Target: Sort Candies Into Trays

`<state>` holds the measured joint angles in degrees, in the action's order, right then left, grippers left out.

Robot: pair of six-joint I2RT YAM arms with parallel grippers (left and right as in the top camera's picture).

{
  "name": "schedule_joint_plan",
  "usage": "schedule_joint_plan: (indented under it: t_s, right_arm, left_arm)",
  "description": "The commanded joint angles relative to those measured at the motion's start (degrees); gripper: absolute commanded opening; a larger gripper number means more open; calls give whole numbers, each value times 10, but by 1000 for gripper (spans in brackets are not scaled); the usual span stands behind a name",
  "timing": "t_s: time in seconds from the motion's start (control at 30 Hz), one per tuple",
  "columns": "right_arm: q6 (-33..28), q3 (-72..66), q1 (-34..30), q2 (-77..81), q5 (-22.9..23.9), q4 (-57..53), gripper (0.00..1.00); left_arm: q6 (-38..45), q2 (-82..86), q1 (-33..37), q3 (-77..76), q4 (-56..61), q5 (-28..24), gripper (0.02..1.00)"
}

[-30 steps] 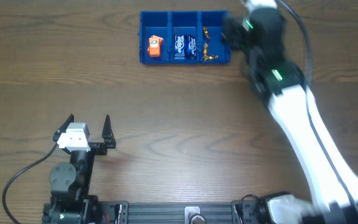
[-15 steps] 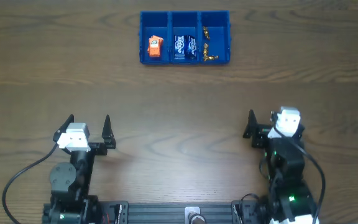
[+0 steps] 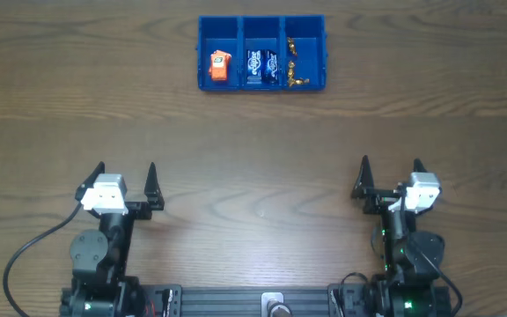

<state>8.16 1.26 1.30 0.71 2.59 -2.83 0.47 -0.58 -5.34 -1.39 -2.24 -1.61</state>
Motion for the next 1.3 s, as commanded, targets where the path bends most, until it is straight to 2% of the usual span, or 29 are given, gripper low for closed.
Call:
schedule_joint_plan:
  t_s: [0.03,0.3,0.43,1.3]
  right_arm:
    - [-10,-8,-3,-5,-10,-17,998]
    - [-13,-8,-3,-5,-2,-16,998]
    - [-64,-8,-4,-5,-2,-16,998]
    - [-63,-8,-3,-5,-2,-17,998]
  left_arm:
    - [8,4,2,11,-22,5,998]
    - [8,4,2,11,-22,5,998]
    - [8,4,2,11,-22,5,998]
    - [8,3,2,11,-22,5,998]
